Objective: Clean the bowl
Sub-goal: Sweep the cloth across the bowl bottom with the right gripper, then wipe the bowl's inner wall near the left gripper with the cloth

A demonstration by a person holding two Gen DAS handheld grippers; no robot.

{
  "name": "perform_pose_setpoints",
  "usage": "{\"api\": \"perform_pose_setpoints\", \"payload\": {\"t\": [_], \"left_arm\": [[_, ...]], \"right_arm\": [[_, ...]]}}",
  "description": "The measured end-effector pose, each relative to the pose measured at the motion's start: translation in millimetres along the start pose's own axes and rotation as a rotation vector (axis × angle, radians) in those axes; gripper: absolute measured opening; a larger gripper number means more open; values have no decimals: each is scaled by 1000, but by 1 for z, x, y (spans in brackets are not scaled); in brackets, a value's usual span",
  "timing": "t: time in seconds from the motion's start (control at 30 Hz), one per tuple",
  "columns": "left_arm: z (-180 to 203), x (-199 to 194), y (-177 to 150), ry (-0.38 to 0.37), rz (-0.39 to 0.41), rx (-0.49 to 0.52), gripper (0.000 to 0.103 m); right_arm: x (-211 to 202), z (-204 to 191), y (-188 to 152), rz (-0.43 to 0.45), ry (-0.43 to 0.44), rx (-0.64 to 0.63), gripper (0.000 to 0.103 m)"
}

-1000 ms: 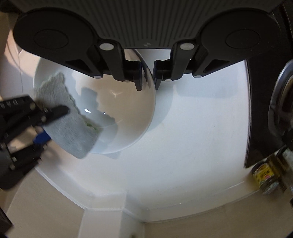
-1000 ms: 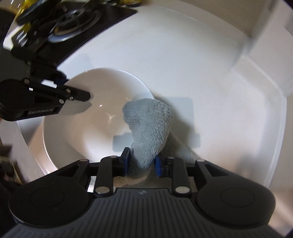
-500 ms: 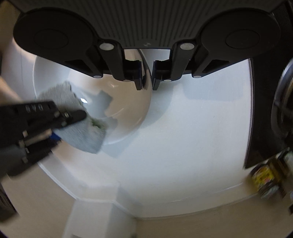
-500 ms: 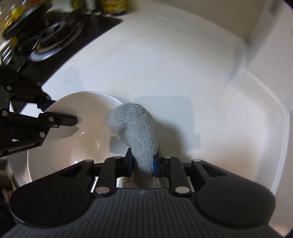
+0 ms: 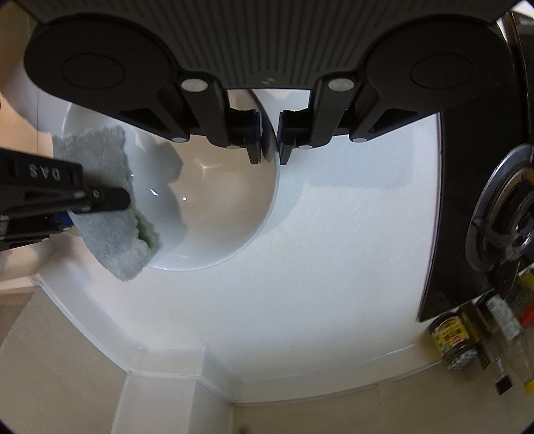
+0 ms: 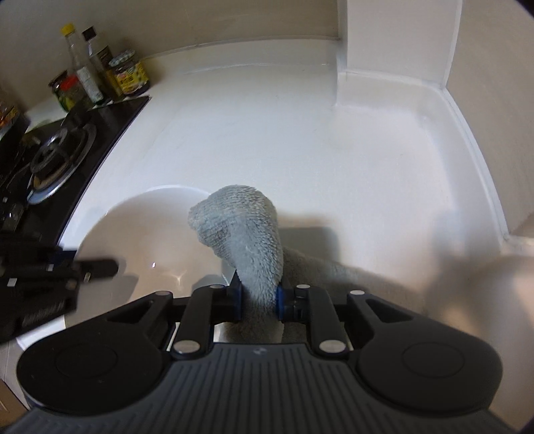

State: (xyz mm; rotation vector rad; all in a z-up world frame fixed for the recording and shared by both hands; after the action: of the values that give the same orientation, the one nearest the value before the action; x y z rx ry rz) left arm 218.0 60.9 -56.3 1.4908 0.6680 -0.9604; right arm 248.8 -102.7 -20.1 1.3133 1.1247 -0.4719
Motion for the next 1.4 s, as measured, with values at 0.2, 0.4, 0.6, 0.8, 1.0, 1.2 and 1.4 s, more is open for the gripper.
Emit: {"api": "perform_pose_setpoints", "payload": {"t": [0.2,0.4,0.6,0.8,1.0,1.2,1.4], "left_arm": [[5,4,-1,-67,21,160,8],[10,11,6,-72,23,293,13],[11,16,11,-82,15,329,12],[0,19,13,-91,20,214,11],[-11,13,6,-95,4,16,13],[-8,12,-4,-66,9,-59,12],[-13,23,7,-100,9,-21,5]], "right_arm": [[-4,-5,0,-128,52,-237,22],[8,-11,24,-228,52,-434,23],[25,-22,48,-247,55,-532,23],[35,-17,66,-184,115,-412,21],[30,-8,60,-133,121,-315,20],[28,1,49,-91,104,-231,20],[15,-9,27,-103,70,-258,19]]}}
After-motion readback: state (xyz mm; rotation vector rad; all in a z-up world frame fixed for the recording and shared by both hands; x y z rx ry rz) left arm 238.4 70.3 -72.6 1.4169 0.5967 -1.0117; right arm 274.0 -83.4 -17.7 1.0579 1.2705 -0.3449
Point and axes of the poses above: each gripper's, at about its wrist camera, not at the fingertips, and x roughly the way its jaws point, z to its right, y to its top, the point moved 2 cm from there along x, roughly the way its jaws point, and after that the axes turned 2 degrees about z, right-handed, at the moved point
